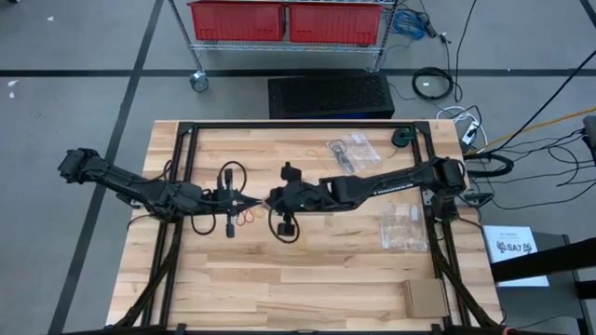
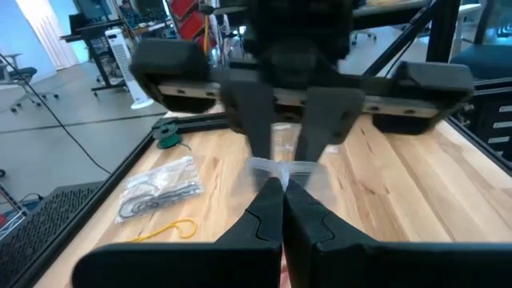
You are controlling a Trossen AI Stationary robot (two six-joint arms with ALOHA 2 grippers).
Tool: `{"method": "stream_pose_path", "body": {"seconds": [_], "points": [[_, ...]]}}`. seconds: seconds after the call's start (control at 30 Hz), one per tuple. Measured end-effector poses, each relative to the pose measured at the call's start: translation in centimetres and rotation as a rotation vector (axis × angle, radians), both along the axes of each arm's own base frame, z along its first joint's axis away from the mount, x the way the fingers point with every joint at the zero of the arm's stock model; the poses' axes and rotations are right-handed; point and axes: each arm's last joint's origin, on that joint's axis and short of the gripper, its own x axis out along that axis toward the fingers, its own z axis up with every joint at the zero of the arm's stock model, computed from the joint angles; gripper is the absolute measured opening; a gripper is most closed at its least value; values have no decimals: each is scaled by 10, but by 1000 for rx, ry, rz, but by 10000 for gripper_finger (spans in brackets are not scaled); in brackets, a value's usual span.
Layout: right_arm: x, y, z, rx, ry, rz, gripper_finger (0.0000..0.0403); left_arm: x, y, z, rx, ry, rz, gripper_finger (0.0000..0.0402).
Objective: Sort rubber bands
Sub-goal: Put the right red rubber band into the zip bag, then put the red rubber band into the transparent zip bag
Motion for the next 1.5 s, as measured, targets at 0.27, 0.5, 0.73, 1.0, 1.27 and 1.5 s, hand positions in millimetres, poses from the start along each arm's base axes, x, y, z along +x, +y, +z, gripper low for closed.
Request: {"method": "stream_pose_path", "body": {"seconds": [0.27,0.5,0.73,1.0,1.27,1.5], "points": [[-4,0,4,48,61,-36,135,0,0,0,1,2,1,0],[-12,0,24,22,174,-31,155,0,0,0,1,1,2,0],[-23,1,52,-8,240,-12,142,0,1,0,4,1,24,0],[-48,3,57,-75,482,24,141,-1,5,-2,5,13,153,0],[-67,16,56,-50,605,1,135,0,19,-5,18,43,253,0],[-68,41,58,-58,557,68,93,-4,27,-5,22,69,279,0]]}}
